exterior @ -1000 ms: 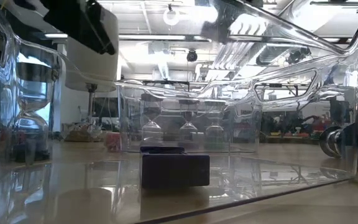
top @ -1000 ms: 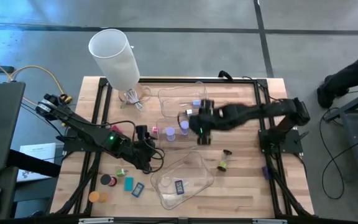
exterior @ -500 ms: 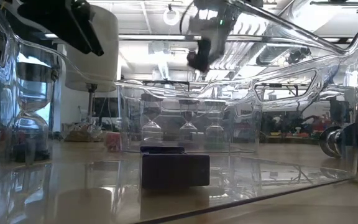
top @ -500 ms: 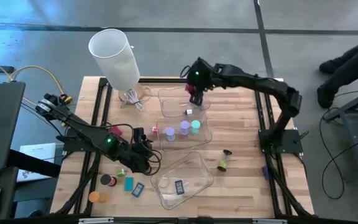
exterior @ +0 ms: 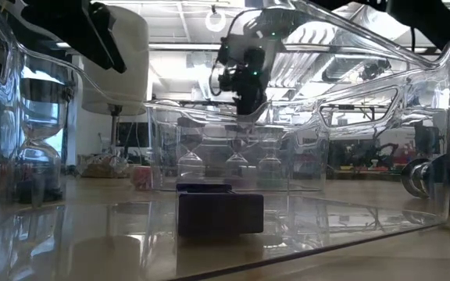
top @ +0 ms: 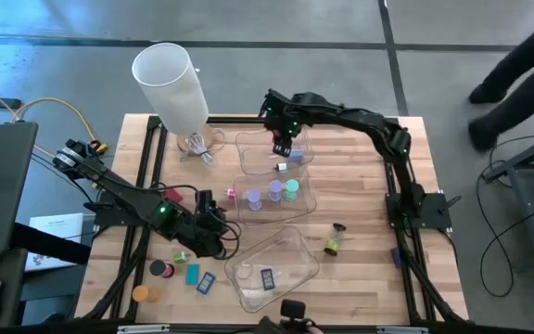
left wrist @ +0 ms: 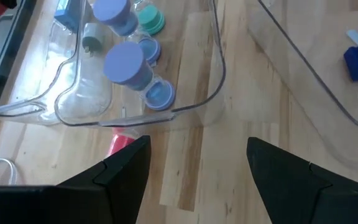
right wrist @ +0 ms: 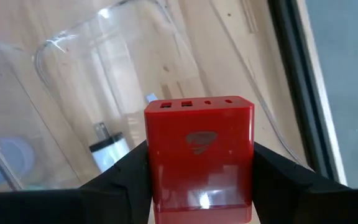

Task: Pick & Place Office items
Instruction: Put the bottom right red charger adapter into the top transparent bin

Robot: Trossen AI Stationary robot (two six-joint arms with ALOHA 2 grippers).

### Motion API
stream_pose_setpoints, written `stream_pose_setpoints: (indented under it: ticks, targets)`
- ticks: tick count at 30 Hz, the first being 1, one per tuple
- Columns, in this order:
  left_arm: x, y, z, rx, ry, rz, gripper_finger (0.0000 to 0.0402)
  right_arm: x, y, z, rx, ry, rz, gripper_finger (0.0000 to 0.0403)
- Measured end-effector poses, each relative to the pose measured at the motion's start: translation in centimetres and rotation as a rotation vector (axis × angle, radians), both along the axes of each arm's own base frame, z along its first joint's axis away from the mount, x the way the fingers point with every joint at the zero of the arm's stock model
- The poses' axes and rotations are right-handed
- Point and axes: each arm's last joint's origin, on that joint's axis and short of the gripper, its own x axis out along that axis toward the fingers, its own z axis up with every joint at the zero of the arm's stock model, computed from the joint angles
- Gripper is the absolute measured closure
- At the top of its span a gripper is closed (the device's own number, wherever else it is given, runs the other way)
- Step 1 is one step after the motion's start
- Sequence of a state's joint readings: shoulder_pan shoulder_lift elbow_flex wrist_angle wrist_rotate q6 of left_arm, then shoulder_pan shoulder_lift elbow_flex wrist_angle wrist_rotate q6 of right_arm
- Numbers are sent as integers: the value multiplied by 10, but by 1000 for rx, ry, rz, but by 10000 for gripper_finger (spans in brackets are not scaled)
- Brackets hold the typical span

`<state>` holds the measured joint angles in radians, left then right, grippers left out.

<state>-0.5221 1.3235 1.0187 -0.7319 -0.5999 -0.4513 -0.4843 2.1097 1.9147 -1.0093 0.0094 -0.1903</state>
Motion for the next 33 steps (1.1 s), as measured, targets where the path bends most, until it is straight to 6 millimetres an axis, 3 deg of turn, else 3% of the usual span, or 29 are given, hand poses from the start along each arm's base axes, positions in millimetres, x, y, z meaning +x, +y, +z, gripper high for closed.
stream_pose_setpoints:
  ticks: [14, 27, 33]
  targets:
    - [-5, -9, 0, -50, -23, 21, 144, 8, 6, -5, 83, -25, 62, 207]
    - [-5, -10, 0, -61, -32, 28, 144, 21, 9, -41, 133, 33, 92, 207]
    - [-5, -10, 0, -61, -33, 28, 144, 23, 8, -46, 137, 35, 111, 207]
